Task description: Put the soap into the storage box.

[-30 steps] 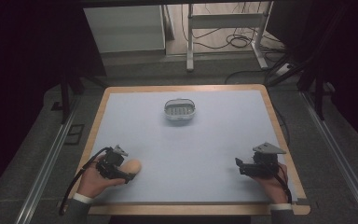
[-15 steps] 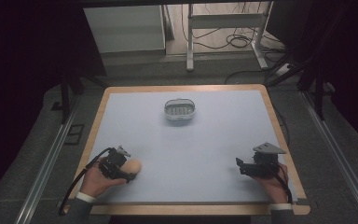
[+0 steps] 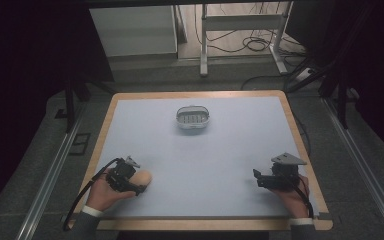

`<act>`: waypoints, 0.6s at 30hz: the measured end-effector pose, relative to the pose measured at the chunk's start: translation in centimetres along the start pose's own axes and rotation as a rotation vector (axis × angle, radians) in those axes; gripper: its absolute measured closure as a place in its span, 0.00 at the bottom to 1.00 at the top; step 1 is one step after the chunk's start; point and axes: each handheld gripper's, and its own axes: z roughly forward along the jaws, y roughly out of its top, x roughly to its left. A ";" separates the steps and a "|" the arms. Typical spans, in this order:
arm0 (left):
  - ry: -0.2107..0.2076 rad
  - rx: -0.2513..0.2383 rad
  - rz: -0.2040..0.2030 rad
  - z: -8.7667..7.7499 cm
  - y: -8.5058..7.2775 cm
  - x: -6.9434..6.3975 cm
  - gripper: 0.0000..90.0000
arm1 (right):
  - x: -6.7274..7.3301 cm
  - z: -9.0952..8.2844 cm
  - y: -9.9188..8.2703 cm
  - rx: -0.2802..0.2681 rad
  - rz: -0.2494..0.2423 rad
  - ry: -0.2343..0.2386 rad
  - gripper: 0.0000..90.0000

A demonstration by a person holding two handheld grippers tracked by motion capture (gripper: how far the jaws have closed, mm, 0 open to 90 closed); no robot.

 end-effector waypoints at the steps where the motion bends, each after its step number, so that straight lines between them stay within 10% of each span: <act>1: -0.002 0.003 -0.001 0.1 0.0 0.0 0.36 | 0.0 0.0 0.0 0.000 -0.001 -0.002 0.09; 18: 0.027 -0.016 0.016 0.0 0.1 -0.1 0.36 | -0.2 0.0 -0.1 0.009 0.003 -0.014 0.09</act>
